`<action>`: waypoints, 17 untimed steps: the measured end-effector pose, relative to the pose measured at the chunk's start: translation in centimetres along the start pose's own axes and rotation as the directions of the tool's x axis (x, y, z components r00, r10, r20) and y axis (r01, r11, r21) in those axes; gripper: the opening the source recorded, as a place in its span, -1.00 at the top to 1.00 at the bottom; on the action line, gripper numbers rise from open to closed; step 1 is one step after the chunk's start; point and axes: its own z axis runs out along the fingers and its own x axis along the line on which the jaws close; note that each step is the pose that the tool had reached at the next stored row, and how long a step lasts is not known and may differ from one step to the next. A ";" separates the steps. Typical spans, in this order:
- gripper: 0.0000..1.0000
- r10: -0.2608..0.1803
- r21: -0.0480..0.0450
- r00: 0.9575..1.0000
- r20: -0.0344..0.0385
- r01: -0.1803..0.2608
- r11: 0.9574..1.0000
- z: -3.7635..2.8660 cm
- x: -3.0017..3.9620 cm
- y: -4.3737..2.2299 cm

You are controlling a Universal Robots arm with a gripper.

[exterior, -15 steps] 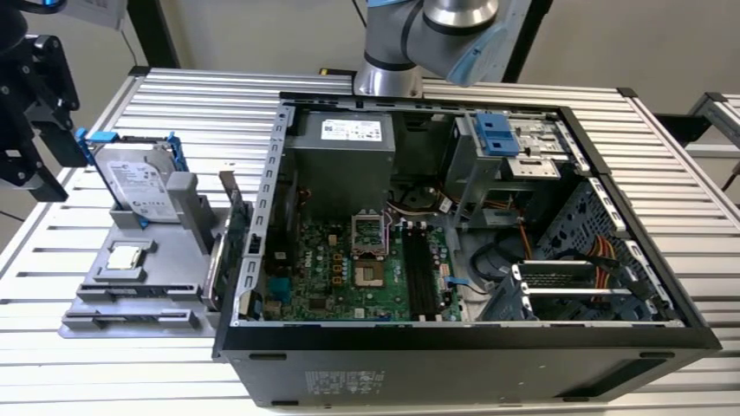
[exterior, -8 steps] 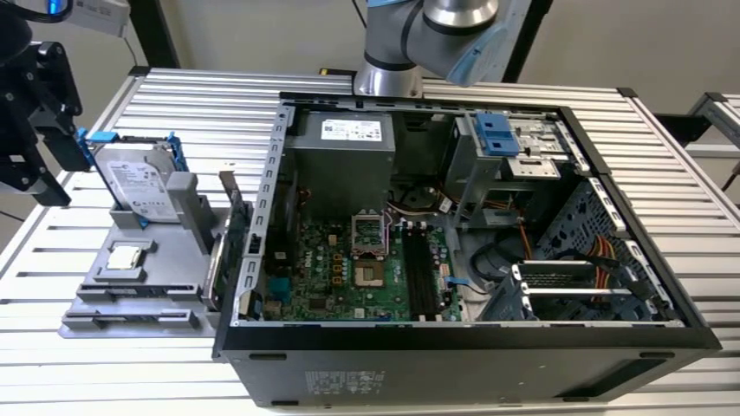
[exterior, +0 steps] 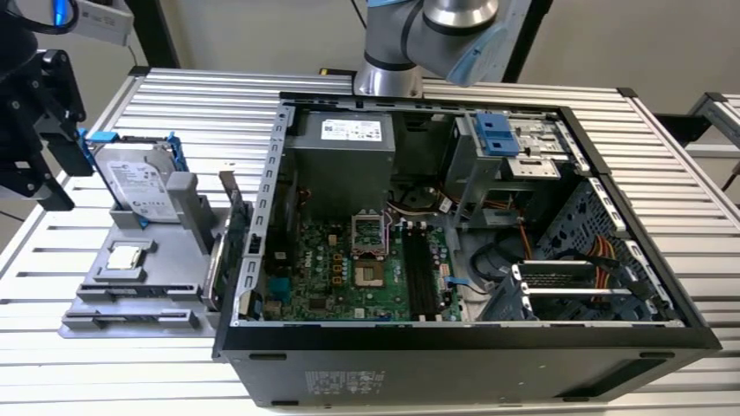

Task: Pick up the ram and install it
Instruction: 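Pick up the ram and move it above insertion slot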

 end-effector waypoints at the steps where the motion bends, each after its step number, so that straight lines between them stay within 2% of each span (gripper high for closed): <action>1: -1.00 0.000 0.000 1.000 0.000 0.000 1.000 0.07 0.00 0.00; 17: -1.00 0.000 0.000 1.000 0.000 0.000 1.000 1.33 0.03 -0.02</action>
